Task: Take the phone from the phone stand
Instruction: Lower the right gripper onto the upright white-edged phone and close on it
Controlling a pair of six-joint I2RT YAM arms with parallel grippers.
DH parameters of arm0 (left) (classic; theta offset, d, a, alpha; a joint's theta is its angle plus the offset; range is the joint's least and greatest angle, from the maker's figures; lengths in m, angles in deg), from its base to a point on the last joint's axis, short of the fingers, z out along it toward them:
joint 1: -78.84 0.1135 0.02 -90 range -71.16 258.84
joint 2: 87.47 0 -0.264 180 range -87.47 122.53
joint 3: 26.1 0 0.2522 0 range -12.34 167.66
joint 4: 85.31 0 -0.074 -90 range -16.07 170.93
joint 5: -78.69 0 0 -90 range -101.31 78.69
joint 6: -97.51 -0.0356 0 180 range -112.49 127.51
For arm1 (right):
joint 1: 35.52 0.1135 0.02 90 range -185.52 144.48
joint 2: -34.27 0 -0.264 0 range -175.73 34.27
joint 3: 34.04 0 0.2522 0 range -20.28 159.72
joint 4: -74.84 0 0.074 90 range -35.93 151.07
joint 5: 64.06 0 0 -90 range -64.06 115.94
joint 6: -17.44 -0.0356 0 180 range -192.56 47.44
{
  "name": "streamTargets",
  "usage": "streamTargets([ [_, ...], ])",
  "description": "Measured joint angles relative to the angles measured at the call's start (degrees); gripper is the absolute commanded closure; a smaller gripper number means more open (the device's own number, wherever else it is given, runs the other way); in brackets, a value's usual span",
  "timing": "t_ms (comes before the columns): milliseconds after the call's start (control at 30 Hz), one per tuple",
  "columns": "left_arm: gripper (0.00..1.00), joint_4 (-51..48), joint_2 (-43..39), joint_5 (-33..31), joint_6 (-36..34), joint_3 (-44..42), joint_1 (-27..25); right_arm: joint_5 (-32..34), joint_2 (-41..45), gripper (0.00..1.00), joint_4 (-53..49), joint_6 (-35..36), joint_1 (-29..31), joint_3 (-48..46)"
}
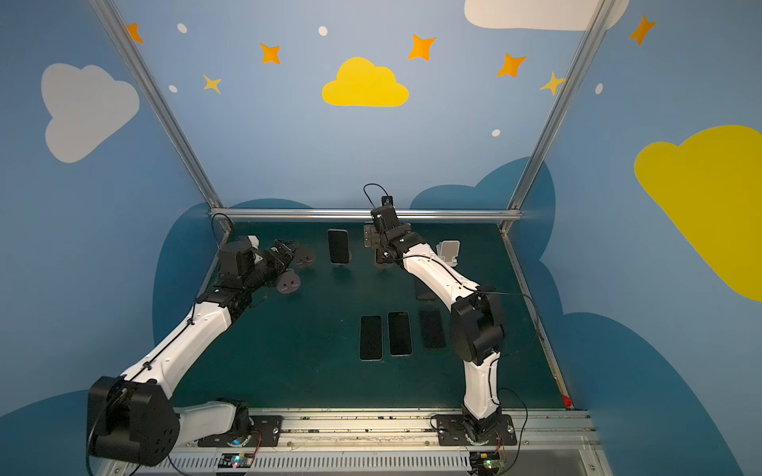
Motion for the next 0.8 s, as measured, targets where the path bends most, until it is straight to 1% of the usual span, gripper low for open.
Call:
streamTargets([
  [167, 0.00, 3.06, 0.76, 2.80, 0.66, 0.00, 0.00, -2.27, -5.70, 0.02, -2.51, 0.59, -1.97, 6.23],
  [333, 0.00, 4.83, 3.74, 6.40, 1.70, 0.66, 0.00, -4.96, -10.45, 0.02, -4.87, 0.55, -3.72, 12.90],
  [567, 0.00, 6.16, 4.48, 8.74, 2.32, 0.74, 0.00, -7.08, -14.12, 0.02, -6.29, 0.15, -4.66, 15.61],
  [800, 0.00, 6.91, 4.42, 9.79, 2.51, 0.74, 0.00, -8.24, -18.05, 0.02, -6.86, -0.48, -4.68, 19.17],
])
